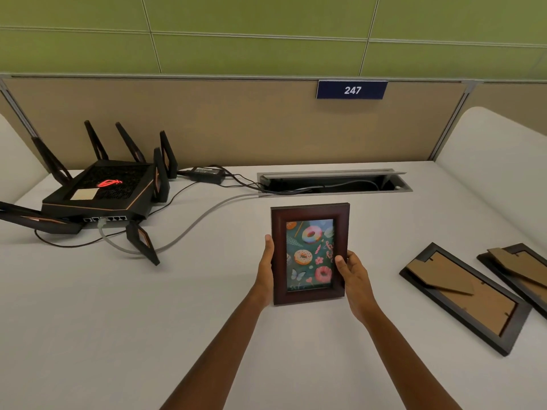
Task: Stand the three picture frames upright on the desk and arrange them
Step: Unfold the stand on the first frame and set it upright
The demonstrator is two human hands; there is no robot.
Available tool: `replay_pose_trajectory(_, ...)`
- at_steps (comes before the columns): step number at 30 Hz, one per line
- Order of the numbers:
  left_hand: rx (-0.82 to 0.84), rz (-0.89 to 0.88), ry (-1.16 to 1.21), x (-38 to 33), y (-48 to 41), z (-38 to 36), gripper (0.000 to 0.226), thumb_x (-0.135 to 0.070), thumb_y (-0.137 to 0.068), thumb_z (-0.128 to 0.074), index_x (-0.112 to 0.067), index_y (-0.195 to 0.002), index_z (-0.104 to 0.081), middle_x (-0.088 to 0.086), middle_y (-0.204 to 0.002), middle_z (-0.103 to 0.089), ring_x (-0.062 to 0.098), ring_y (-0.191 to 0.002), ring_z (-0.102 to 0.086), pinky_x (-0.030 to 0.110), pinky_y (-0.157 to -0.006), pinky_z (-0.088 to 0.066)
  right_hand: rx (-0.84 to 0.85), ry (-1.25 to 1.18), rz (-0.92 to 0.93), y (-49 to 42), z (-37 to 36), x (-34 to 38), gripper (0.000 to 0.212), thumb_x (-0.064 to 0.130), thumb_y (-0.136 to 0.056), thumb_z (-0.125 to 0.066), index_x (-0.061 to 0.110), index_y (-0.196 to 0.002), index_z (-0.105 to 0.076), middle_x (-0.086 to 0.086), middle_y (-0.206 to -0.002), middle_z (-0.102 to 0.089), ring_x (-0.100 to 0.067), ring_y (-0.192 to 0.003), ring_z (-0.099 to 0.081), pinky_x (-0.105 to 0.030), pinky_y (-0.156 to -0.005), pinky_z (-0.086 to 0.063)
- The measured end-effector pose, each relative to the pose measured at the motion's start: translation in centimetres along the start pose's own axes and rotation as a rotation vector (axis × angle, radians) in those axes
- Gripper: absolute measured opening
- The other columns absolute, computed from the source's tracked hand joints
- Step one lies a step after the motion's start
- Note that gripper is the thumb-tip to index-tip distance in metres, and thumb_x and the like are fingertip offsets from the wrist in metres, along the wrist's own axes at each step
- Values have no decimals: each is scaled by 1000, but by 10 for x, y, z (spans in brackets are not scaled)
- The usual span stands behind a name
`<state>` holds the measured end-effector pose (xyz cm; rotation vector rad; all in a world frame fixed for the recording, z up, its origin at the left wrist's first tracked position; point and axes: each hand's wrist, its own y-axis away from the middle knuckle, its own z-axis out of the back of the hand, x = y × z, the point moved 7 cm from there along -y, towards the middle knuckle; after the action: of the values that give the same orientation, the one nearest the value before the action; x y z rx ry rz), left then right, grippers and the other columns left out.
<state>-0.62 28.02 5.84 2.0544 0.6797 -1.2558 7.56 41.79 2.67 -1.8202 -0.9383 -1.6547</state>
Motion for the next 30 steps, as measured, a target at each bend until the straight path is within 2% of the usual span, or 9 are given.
replay_pose_trajectory(6,-86,-16,-40,-1,4,5,57,-43,-96,-8,-15,-120,-50,4,-107,-62,7,-71,-71,16,-58,-56,-1,60,8,3,0,6,19,18,-93,-41,9,-109,-46,-12,-113,-57,-21,-101,-58,-12,-64,-56)
replay_pose_trajectory(8,-207,-69,-76,1,4,13,57,-41,-96,-9,-12,-133,-41,11,-129,-53,22,-103,-62,25,-77,-55,-9,97,17,6,1,8,22,17,-93,-43,7,-112,-45,-11,-111,-56,-18,-96,-59,-9,-60,-54)
replay_pose_trajectory(10,-426,-192,-208,-2,10,28,49,-35,-98,-16,-13,-138,-32,14,-144,-39,30,-129,-42,37,-103,-40,-40,144,24,10,7,7,31,18,-92,-44,6,-121,-43,-10,-111,-55,-20,-101,-56,-11,-63,-55)
replay_pose_trajectory(12,-630,-361,-403,-13,26,36,49,-37,-97,-23,-12,-139,-31,14,-147,-34,28,-135,-34,36,-109,-31,-103,209,52,17,18,8,33,20,-92,-45,9,-123,-44,-6,-109,-54,-20,-105,-52,-19,-75,-52)
replay_pose_trajectory(14,-701,-551,-560,-23,39,32,65,-53,-91,-21,-9,-137,-33,16,-147,-33,27,-136,-33,37,-108,-31,-161,281,81,24,31,10,32,20,-92,-45,11,-123,-46,-2,-109,-52,-17,-106,-49,-27,-86,-41)
replay_pose_trajectory(16,-663,-735,-752,-27,49,18,70,-60,-89,-14,-12,-136,-32,16,-149,-30,23,-138,-27,34,-108,-26,-184,345,108,30,44,13,31,20,-93,-45,10,-122,-47,0,-110,-51,-15,-104,-47,-27,-88,-36)
replay_pose_trajectory(21,-287,-1035,-1130,0,57,-46,44,-37,-95,-23,-24,-137,-17,7,-144,-23,7,-143,-8,31,-113,-20,-216,462,157,40,84,22,29,20,-93,-45,11,-120,-50,-5,-116,-54,-17,-106,-50,-29,-90,-38)
replay_pose_trajectory(26,-2,-926,-1287,49,48,-104,47,-36,-96,-21,-17,-139,-25,3,-149,-24,3,-143,-3,24,-117,-9,-311,626,210,48,135,33,31,17,-92,-46,5,-120,-51,-16,-124,-56,-26,-113,-52,-31,-92,-39)
replay_pose_trajectory(30,89,-825,-1328,75,39,-136,49,-39,-95,-24,-17,-139,-25,9,-149,-34,15,-139,-23,37,-109,-27,-381,763,217,51,177,42,29,13,-92,-46,0,-116,-53,-21,-119,-56,-31,-108,-55,-36,-89,-46)
